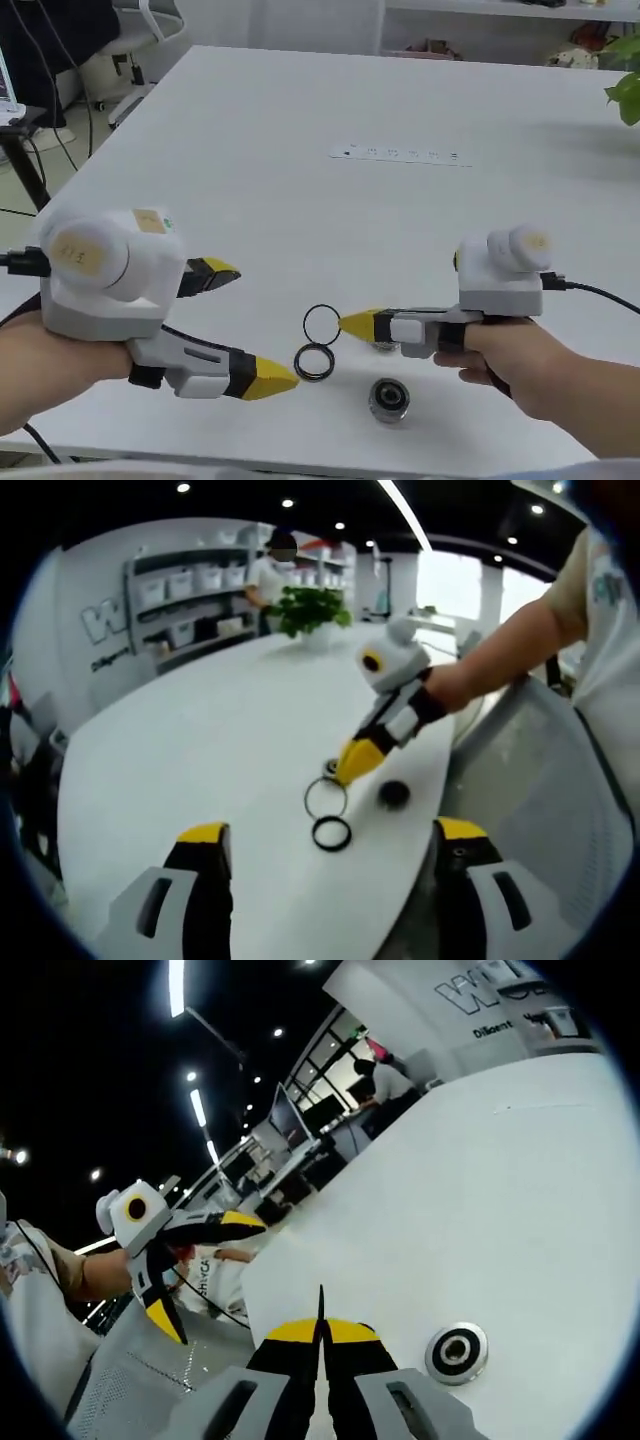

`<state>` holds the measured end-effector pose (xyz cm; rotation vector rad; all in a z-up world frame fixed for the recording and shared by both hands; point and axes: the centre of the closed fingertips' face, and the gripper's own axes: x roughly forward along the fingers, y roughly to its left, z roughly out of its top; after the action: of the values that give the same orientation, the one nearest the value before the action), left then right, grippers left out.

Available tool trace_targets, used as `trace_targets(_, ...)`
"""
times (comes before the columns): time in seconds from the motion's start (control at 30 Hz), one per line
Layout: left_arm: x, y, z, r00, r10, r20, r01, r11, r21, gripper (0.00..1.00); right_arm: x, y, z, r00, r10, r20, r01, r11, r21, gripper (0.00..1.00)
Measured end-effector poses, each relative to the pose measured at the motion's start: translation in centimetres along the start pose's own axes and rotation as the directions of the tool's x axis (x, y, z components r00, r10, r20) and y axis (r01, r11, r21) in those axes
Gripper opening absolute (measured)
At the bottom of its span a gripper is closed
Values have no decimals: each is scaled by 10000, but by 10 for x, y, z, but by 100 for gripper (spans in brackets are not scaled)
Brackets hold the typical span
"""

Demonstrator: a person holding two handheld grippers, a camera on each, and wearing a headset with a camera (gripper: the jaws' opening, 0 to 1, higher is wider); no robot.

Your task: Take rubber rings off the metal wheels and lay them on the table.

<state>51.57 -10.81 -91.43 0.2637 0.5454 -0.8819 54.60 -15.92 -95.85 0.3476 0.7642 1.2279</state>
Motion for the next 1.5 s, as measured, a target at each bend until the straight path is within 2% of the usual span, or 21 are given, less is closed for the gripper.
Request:
trace_targets(0.1,-2,0,-1,10000,24,15,-24,10000,-14,84,5,1,-6,9998,57,-191,-56,10000,60,0)
trace_targets(0.2,-3,0,-1,10000,48,44,-48,10000,-64,84,8,-4,-11,9994,121,-325,-116,9998,175,0)
trace_targets(0.57,-6,2,-7,9999,121,30,-120,9996,-271,84,17,-13,-20,9979,188,-613,-150,9979,623,0)
trace_targets(0.93,-2,4,-11,9999,59,-86,-62,9995,-308,84,19,-21,-27,9974,175,-697,-100,9942,1074,0)
trace_targets(1.5,3,3,-14,9997,-64,-227,54,9991,-421,83,18,-30,-37,9952,-133,-974,259,9913,1293,0)
